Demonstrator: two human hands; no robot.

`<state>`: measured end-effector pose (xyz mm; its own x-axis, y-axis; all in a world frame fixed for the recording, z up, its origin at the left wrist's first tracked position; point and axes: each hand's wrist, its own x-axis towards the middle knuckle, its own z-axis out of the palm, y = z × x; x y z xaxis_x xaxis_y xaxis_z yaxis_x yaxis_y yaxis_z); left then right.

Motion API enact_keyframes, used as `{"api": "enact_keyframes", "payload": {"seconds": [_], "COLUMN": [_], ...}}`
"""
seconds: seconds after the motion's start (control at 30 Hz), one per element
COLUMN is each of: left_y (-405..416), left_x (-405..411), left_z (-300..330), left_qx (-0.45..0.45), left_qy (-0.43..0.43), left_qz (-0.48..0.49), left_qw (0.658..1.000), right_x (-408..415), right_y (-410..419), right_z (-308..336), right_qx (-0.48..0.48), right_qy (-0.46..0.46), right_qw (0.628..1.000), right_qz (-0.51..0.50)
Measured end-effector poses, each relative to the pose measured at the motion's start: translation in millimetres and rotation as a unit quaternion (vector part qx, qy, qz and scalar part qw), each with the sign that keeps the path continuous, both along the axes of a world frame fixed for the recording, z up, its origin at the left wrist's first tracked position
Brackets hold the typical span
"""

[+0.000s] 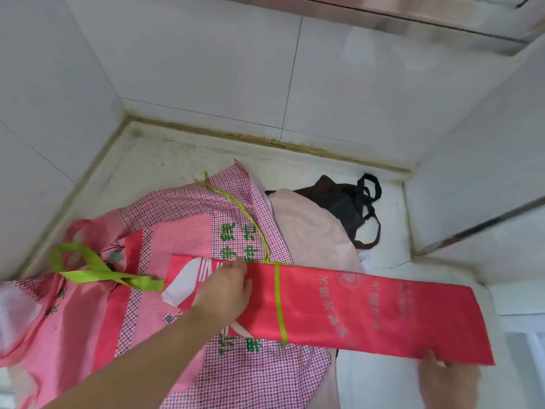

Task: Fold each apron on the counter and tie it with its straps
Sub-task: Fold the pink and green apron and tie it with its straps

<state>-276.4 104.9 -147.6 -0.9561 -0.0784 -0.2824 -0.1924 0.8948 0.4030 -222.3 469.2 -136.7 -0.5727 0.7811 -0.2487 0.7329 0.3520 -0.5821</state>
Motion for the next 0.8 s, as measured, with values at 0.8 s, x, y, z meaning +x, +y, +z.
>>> {"api": "enact_keyframes", "payload": {"seconds": [0.8], "left_y": [8], "left_x": [-54], "left_z": [42], "left_qx": [0.501], "left_qy": [0.022], "left_qz": [0.267], "left_qw": [0.823], "right_x": [-5], "right_y": [-117], "right_z": [-46], "right_qx": [-0.059], "right_qy": [-0.091], "right_qw": [0.888], "right_qz": [0.447]}}
